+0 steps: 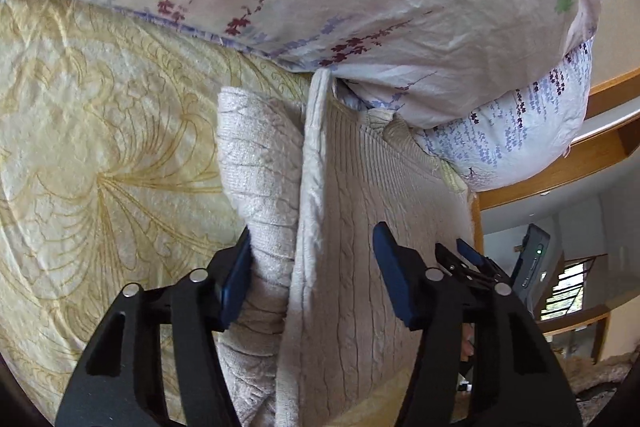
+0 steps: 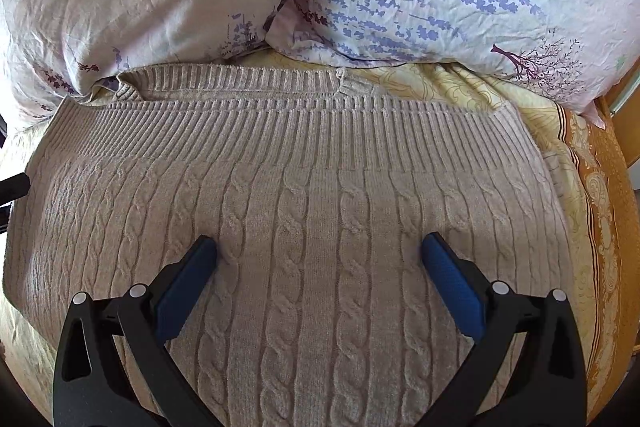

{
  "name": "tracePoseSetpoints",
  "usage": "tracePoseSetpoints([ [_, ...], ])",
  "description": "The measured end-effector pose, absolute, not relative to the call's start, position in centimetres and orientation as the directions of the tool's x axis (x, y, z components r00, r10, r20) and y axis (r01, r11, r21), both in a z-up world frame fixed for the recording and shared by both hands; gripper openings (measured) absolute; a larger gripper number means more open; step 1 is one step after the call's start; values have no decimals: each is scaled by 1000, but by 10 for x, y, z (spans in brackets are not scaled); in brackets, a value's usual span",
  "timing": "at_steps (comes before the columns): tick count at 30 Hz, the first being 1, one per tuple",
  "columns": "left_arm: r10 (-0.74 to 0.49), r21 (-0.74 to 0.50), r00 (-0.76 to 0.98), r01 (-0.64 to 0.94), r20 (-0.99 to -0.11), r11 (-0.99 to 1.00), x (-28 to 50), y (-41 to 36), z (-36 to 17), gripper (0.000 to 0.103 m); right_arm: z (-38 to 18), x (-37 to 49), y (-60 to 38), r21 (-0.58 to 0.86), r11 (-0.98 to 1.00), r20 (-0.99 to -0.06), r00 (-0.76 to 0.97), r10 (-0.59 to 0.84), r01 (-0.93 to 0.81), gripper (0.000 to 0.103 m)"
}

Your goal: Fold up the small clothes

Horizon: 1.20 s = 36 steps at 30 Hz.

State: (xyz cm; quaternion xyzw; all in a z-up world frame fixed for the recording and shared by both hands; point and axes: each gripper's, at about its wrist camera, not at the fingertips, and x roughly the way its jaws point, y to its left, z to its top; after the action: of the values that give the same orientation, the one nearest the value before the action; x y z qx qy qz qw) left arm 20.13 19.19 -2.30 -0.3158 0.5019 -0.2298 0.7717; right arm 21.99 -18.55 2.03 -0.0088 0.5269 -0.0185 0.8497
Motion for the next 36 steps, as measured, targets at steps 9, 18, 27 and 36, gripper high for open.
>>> tracePoseSetpoints([
  [9,-658,-698,377,42,-652,715,207,188,-21,58,20,220,-186,-33,999,-893,448,-39,21,102],
  [18,-696,-765,414,0,-587,644,207,169,-23,24,20,220,-187,-32,999,-894,447,-37,19,102],
  [27,-797,-872,444,69,-409,485,201,136,10,23,21,219,-185,-37,999,-889,456,-40,15,102],
  [36,-880,-948,402,74,-255,308,211,63,29,23,30,210,-208,88,993,-878,465,115,-78,102],
])
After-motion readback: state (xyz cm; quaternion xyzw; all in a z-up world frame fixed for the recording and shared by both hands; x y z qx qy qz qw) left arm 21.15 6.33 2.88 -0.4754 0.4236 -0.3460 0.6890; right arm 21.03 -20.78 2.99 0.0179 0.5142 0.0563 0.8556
